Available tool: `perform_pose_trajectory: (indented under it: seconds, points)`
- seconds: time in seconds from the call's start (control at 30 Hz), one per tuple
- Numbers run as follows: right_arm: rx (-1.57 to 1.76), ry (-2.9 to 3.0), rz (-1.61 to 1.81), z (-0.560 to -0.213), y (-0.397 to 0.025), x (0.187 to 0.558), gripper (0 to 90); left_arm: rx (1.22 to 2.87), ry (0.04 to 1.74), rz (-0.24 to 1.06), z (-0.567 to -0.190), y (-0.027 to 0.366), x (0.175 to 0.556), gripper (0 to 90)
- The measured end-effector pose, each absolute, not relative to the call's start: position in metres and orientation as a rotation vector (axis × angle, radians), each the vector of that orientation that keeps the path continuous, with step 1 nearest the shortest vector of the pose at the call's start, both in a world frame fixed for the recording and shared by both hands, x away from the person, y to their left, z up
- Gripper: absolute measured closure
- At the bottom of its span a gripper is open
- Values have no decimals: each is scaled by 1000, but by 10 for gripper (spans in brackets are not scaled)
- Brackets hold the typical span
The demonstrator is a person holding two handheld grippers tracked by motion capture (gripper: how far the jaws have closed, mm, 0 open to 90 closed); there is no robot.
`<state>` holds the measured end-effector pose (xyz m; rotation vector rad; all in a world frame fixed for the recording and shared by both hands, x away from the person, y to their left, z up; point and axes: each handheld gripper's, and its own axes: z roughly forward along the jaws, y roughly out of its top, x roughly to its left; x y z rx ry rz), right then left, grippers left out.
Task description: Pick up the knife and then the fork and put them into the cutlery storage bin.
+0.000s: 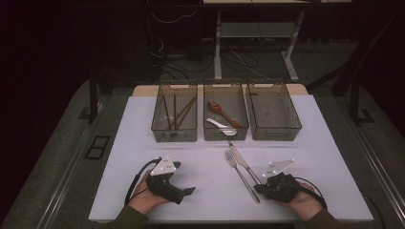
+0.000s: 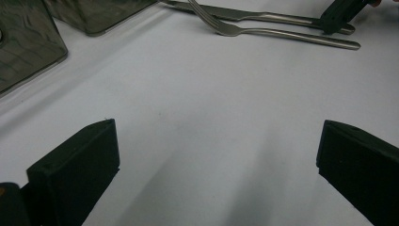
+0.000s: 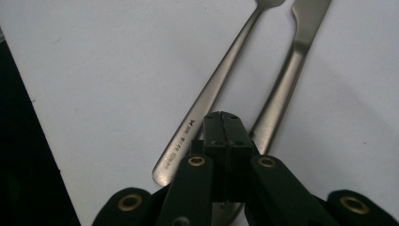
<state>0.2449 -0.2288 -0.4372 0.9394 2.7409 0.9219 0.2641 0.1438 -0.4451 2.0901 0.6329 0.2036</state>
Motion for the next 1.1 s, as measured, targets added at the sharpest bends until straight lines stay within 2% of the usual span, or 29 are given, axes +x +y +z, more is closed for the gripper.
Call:
perform_pose_trajectory:
  seconds: [0.83, 1.0, 1.1]
  points:
    - [1021, 2673, 866, -436, -249, 260, 891, 2093, 631, 201, -445, 143, 264, 0]
    - [1016, 2722, 927, -424, -255, 267, 676, 2093, 630, 201, -446, 143, 265, 0]
    - [994, 2746, 926, -420, -254, 275, 576, 2094, 630, 200, -445, 143, 264, 0]
